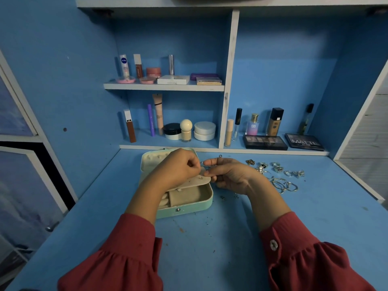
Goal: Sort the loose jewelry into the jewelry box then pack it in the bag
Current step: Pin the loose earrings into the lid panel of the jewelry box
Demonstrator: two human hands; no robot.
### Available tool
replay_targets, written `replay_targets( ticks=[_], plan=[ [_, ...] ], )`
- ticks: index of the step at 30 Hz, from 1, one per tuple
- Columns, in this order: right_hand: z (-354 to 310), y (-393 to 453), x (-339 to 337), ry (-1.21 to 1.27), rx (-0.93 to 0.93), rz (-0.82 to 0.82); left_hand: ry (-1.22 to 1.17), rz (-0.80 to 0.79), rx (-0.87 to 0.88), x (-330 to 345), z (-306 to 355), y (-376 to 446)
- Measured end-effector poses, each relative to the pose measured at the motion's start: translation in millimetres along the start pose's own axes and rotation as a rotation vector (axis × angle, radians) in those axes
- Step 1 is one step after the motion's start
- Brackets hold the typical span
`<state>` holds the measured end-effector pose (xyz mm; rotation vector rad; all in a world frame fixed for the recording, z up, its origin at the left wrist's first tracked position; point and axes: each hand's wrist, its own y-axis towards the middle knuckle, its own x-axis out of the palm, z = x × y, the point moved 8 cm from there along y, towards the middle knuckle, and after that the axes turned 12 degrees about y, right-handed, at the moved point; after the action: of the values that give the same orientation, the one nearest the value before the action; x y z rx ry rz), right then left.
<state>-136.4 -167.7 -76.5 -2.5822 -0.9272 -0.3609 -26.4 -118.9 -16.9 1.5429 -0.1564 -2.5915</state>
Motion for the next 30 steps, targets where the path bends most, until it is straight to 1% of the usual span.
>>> replay_targets(
  ticks=[7, 15, 22, 30],
  plan=[
    [0, 0, 0, 0.015, -0.004, 0.007, 0.040, -0.048, -0.018, 3, 0, -3],
    [0, 0, 0, 0.032, -0.010, 0.021, 0.156, -0.055, -0.017, -1, 8, -7],
    [-1, -1, 1, 0.015, -0.002, 0.015, 0.160, -0.053, -0.042, -3, 7, -9],
    [1, -1, 1, 0.054, 0.000, 0.006, 0.298, -0.070, -0.027, -2, 14, -8]
  ],
)
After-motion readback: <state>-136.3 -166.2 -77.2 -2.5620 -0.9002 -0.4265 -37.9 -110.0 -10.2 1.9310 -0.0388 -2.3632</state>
